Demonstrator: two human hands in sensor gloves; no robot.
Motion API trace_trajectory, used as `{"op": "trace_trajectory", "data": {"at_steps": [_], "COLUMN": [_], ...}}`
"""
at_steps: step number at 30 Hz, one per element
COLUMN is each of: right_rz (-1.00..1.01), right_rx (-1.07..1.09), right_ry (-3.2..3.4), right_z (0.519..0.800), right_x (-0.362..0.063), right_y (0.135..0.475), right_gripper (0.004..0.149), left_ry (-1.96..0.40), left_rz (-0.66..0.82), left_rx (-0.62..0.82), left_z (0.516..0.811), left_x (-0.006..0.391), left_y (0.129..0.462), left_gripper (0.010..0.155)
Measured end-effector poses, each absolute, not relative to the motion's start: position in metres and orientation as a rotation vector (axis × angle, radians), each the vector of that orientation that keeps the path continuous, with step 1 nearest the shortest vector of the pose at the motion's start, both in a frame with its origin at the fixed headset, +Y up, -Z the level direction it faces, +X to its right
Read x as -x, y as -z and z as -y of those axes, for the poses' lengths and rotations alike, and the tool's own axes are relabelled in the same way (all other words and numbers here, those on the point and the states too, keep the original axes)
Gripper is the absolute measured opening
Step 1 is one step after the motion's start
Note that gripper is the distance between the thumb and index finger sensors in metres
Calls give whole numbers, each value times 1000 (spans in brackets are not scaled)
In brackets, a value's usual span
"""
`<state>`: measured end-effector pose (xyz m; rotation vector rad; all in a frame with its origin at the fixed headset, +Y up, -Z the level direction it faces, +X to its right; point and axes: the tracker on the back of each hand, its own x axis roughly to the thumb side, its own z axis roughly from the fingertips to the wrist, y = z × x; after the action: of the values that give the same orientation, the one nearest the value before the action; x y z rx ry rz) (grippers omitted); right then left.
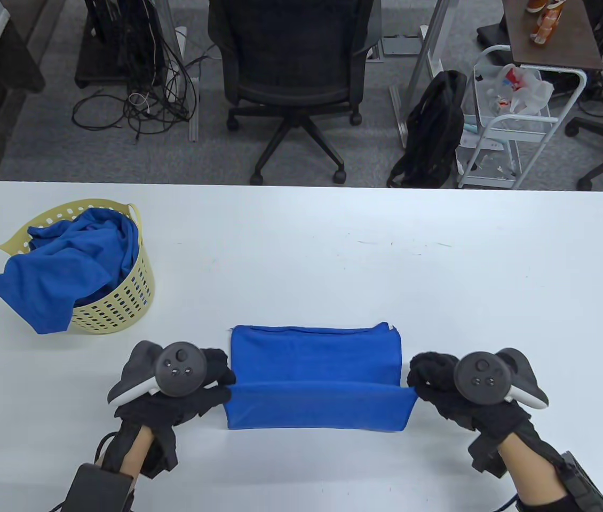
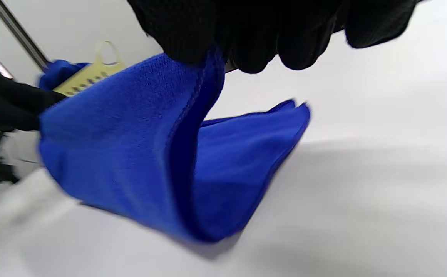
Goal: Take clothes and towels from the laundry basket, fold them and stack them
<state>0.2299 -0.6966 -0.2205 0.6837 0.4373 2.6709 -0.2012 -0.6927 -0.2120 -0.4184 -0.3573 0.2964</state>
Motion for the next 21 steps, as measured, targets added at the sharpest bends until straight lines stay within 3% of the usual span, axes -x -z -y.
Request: {"op": "trace_trajectory", "data": {"at_steps": [6,10,14,21], "right_rz": [-500,-540,-544,-404], "right_rx": [-455,-353,-328,-271], "right_ry": [-2931,-3055,-3078,-3094], "right_z": [731,758,770,774], "right_x": [-194,-180,-175,-179], "right_y": [292,317,325,325], "right_gripper": [40,39,37,37], "left_ry": [-129,-118,-71,19], "left_rz": [146,59,35,19], "left_rx": [480,511,539,443], "left_z": [727,756,772,779], "left_x": [185,184,182,180], "left_y": [285,312,320,319], "left_gripper": [42,42,43,50]}}
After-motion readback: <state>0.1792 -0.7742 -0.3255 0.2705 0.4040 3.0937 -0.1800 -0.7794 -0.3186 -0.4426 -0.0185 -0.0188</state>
